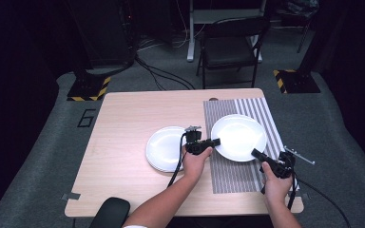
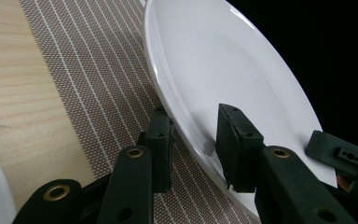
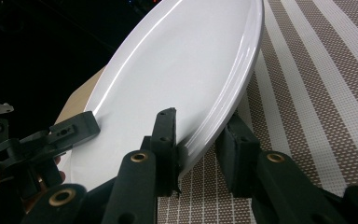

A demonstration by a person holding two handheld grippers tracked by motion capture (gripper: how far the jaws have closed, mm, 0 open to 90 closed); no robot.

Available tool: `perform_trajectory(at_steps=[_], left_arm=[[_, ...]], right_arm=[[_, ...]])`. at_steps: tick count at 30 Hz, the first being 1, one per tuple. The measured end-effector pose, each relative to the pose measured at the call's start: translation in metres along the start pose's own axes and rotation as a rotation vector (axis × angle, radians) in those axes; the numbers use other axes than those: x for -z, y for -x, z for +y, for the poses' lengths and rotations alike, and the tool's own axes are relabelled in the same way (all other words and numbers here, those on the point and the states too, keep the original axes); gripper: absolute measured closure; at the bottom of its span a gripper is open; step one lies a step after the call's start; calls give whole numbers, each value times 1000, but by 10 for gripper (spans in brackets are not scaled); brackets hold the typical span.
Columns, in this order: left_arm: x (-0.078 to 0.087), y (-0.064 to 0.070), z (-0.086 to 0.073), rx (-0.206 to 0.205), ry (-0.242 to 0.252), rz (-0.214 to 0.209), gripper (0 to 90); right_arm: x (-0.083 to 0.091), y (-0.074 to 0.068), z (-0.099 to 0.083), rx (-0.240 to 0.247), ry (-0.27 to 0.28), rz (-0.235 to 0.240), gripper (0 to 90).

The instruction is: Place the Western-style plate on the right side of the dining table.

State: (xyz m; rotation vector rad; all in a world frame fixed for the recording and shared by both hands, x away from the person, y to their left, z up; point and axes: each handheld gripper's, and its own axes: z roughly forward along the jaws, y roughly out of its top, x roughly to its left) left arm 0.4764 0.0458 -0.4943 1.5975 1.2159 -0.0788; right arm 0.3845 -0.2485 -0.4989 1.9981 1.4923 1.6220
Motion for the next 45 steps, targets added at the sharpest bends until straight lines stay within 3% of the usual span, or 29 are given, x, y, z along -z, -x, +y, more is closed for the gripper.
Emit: perform_trajectory(at_steps=[14, 33, 45], left_arm=[[-12, -3, -1, 17, -13, 0, 669], [-27, -7, 5, 40, 9, 7, 670], [-39, -10, 2, 35, -7, 16, 672]], right_arm=[[-3, 7, 1, -11, -5, -20, 690], [-13, 9, 11, 6, 7, -52, 688], [-19, 23, 11, -14, 0, -56, 685]])
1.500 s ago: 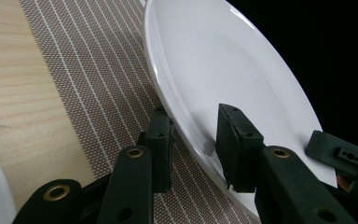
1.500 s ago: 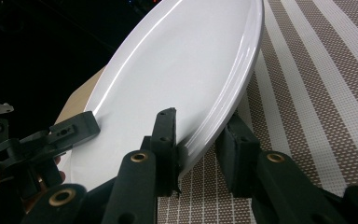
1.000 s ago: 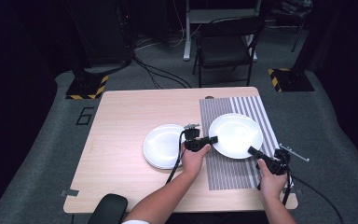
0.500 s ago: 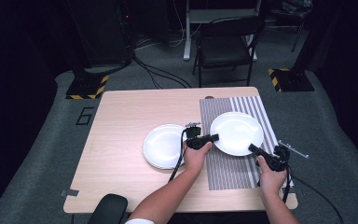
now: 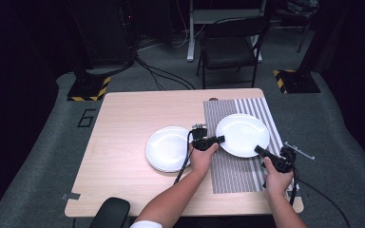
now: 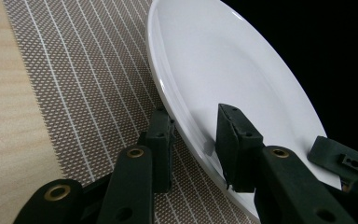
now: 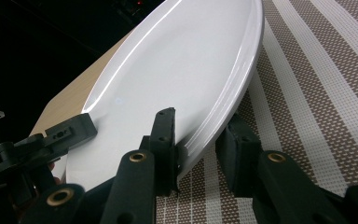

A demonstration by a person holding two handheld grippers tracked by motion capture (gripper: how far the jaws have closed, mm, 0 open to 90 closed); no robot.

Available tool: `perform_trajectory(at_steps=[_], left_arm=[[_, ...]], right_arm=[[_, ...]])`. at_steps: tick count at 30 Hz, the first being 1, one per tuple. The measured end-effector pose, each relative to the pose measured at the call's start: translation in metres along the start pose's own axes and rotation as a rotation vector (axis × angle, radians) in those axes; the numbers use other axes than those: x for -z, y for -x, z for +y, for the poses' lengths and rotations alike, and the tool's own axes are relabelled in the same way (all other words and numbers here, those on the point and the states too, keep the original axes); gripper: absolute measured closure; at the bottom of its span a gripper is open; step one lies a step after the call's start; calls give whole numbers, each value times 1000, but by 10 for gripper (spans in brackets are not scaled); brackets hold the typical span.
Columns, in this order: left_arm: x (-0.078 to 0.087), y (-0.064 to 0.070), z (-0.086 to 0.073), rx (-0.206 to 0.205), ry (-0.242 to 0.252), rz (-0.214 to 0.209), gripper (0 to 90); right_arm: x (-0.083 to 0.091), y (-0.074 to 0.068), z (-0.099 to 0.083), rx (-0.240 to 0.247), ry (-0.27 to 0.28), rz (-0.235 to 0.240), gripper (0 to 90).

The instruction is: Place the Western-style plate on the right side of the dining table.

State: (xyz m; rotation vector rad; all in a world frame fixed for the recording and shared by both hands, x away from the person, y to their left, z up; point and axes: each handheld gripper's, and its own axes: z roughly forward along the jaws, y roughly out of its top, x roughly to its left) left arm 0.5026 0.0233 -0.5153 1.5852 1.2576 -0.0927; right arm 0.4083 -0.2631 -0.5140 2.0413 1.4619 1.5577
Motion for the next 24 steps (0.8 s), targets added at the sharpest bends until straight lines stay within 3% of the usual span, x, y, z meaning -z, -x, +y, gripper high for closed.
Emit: perform_trajectory(at_steps=[7, 9, 17, 20, 24], left_arm=[[-4, -1, -3, 5, -5, 7, 671], [-4, 0, -4, 11, -8, 7, 671], [-5, -3, -9, 28, -14, 11, 671], [-5, -4, -9, 19, -17, 17, 672], [-7, -5, -11, 25, -19, 15, 671]], right_arm=[[-3, 3, -1, 1, 3, -16, 678], [-3, 3, -2, -25, -6, -21, 676], [-3, 6, -5, -1, -15, -30, 674], [-4, 5, -6, -38, -27, -34, 674], [-5, 5, -6, -34, -31, -40, 675]])
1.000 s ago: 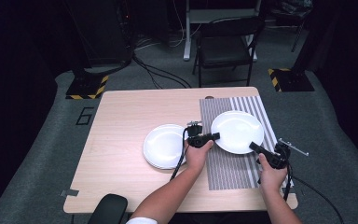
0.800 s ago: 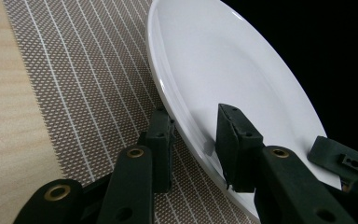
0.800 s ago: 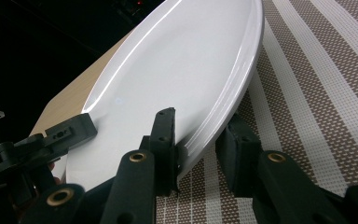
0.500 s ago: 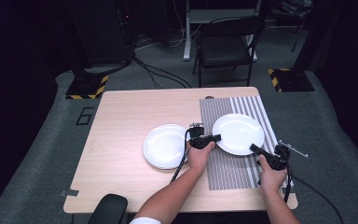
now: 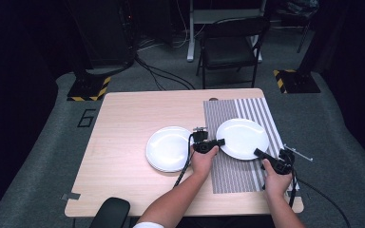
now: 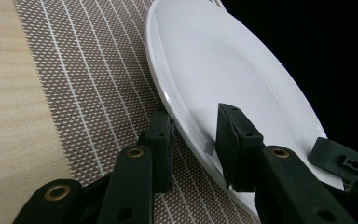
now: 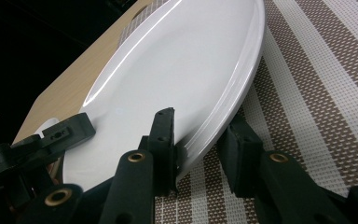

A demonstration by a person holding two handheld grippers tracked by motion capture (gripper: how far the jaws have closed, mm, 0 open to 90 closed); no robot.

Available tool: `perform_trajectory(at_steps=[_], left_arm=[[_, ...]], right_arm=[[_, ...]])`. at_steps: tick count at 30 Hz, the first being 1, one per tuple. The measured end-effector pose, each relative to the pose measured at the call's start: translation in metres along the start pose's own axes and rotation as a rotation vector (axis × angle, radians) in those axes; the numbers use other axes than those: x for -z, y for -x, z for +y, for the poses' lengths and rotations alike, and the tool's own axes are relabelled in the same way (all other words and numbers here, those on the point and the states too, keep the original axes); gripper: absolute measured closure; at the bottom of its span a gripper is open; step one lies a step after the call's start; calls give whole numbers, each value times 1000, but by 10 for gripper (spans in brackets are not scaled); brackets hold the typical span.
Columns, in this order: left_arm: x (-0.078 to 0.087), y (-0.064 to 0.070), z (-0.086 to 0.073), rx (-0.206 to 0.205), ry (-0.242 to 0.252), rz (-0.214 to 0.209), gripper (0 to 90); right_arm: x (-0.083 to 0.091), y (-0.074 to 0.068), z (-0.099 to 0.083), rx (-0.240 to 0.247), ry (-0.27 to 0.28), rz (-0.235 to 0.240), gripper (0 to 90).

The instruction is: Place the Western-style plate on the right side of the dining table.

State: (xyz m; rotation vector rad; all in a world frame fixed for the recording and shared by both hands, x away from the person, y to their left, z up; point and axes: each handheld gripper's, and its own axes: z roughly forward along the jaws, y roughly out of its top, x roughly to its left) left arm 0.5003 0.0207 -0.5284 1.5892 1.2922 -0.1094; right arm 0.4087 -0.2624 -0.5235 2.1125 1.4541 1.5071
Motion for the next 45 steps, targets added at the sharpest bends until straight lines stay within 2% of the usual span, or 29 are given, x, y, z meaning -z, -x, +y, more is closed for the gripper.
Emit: perform_trajectory(at_steps=[11, 17, 22, 25, 26, 35, 45], left_arm=[[-7, -3, -2, 31, -1, 1, 672], [-9, -4, -2, 27, -3, 8, 673], [-11, -5, -2, 33, -3, 11, 673], [-13, -4, -2, 36, 2, 18, 674], [-14, -3, -3, 39, 2, 19, 673], [-14, -2, -3, 31, 5, 28, 672], [-14, -2, -2, 39, -2, 28, 674]], right_arm=[[-4, 4, 4, -8, -17, -9, 677], [-7, 5, 5, -33, -24, -15, 679], [-10, 6, 5, -39, -27, -16, 680], [-10, 9, 5, -17, -31, -17, 680], [-10, 9, 6, -36, -25, -17, 681], [-12, 10, 6, -43, -19, -25, 680], [-12, 11, 6, -65, -25, -24, 687]])
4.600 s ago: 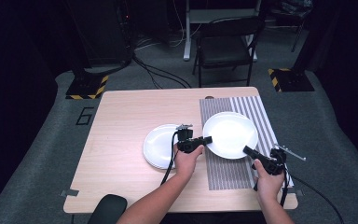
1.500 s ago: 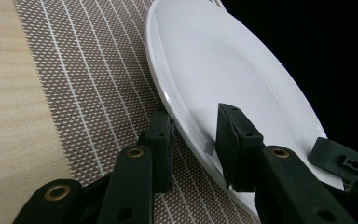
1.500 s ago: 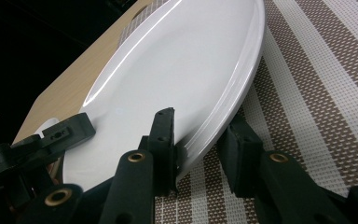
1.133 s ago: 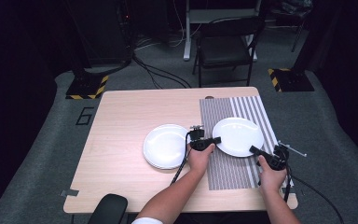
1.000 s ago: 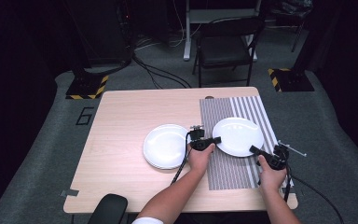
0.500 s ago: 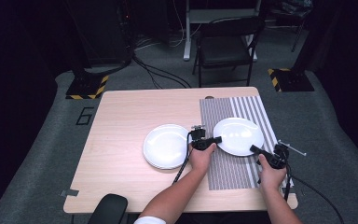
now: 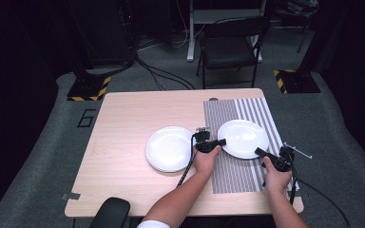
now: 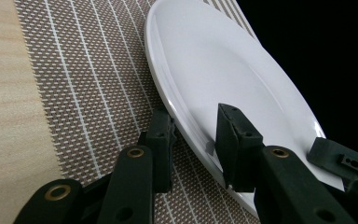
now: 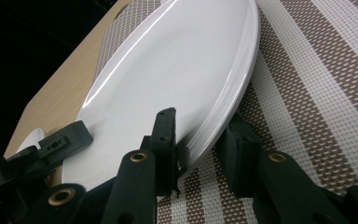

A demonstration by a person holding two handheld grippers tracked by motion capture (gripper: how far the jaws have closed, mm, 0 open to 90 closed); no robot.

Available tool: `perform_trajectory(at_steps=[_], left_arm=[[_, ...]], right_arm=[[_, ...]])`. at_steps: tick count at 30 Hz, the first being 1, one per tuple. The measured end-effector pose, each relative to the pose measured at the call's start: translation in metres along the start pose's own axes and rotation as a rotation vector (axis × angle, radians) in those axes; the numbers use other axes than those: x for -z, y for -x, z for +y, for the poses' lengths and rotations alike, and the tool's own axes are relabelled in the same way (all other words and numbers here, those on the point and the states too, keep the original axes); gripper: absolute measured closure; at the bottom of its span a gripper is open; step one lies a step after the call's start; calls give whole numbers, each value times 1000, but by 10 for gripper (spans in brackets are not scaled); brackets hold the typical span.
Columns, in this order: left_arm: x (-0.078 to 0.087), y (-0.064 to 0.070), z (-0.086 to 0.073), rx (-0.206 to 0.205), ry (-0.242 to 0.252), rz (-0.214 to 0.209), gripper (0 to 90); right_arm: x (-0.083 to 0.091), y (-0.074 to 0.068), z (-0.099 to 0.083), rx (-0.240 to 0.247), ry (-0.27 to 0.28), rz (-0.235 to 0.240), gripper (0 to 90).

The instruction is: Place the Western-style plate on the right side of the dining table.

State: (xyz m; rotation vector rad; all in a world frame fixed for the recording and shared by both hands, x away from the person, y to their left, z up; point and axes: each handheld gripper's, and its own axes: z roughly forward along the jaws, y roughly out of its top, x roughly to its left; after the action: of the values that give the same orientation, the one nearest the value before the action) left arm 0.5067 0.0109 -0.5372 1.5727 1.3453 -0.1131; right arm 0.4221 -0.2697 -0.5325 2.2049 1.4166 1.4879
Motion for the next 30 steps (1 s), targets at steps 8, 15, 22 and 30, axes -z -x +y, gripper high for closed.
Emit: perform_trajectory(at_steps=[8, 15, 22, 30], left_arm=[[0, 1, 0, 4, -2, 1, 675], [2, 1, 1, -12, -13, 5, 676], [4, 2, 2, -23, -23, 25, 655], [7, 1, 3, -32, -22, 33, 640]], right_arm=[[1, 0, 0, 2, 3, -4, 688], [1, 1, 1, 2, 4, -11, 687], [3, 0, 0, 4, -8, -12, 670], [6, 6, -1, -2, -5, -21, 666]])
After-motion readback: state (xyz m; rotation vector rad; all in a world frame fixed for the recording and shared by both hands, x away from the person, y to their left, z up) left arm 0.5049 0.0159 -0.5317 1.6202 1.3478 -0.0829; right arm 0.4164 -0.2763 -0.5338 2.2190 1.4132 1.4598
